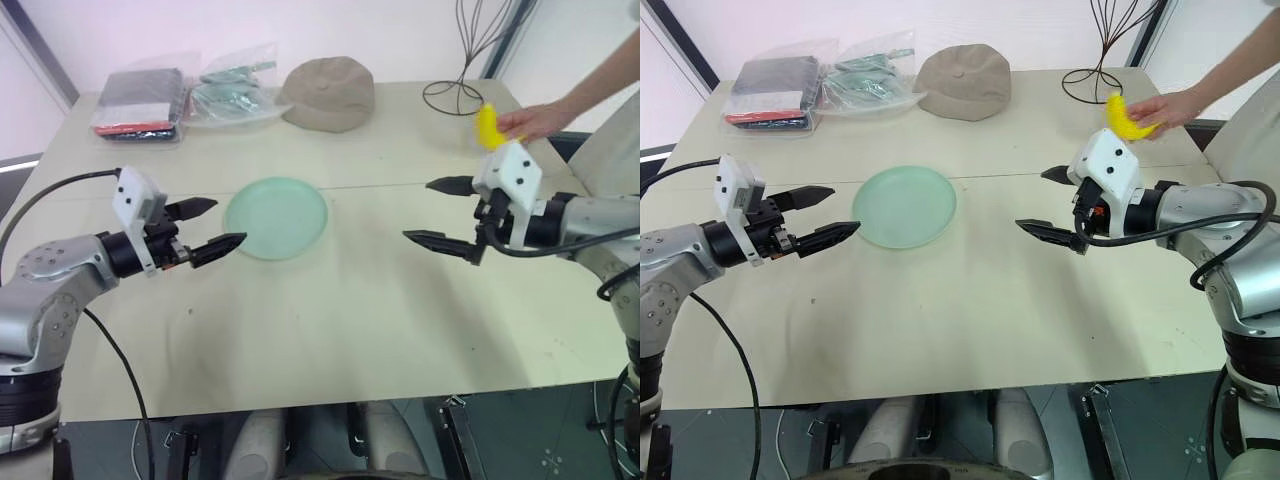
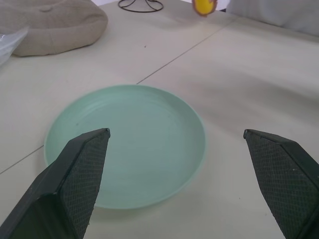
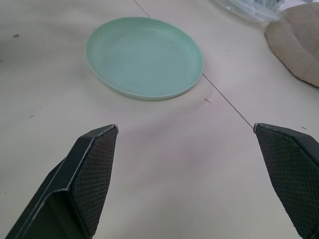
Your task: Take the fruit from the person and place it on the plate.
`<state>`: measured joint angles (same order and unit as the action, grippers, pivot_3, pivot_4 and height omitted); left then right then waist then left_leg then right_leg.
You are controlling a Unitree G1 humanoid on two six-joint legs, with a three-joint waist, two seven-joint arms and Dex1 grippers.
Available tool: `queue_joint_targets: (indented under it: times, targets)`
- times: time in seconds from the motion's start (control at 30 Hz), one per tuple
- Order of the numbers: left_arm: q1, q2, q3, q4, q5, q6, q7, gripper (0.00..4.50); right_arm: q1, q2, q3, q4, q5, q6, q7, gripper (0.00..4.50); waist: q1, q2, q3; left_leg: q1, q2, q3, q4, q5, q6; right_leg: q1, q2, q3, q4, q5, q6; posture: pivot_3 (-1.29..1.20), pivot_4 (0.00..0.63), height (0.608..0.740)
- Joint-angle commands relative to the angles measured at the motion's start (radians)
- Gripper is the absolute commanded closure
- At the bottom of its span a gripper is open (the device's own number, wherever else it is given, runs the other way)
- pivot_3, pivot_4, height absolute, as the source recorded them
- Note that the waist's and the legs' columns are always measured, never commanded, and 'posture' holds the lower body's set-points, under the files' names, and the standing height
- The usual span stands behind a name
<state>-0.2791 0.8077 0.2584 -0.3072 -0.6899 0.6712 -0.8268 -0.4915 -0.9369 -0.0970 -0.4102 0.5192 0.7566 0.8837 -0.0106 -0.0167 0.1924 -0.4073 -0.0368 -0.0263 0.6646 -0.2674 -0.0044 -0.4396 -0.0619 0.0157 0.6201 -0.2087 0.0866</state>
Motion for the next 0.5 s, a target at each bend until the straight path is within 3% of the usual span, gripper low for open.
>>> queue_joint_targets:
  times: [0.03,0.5]
  targets:
    - [-0.005,0.008,0.04,-0.032,-0.017,-0.007,0.003,0.0,-0.02,-0.003,-0.023,-0.021,0.006,-0.017,-0.001,0.04,0.0,0.0,0.0,0.0,0.0,0.0,0.0,0.0,0.0,0.0,0.0,0.0,0.0,0.0,0.0,0.0,0.15,0.74]
    - [-0.013,0.011,0.049,-0.038,-0.042,0.011,0.015,0.0,-0.012,-0.001,-0.021,-0.02,0.006,-0.023,0.004,0.04,0.0,0.0,0.0,0.0,0.0,0.0,0.0,0.0,0.0,0.0,0.0,0.0,0.0,0.0,0.0,0.0,0.15,0.74]
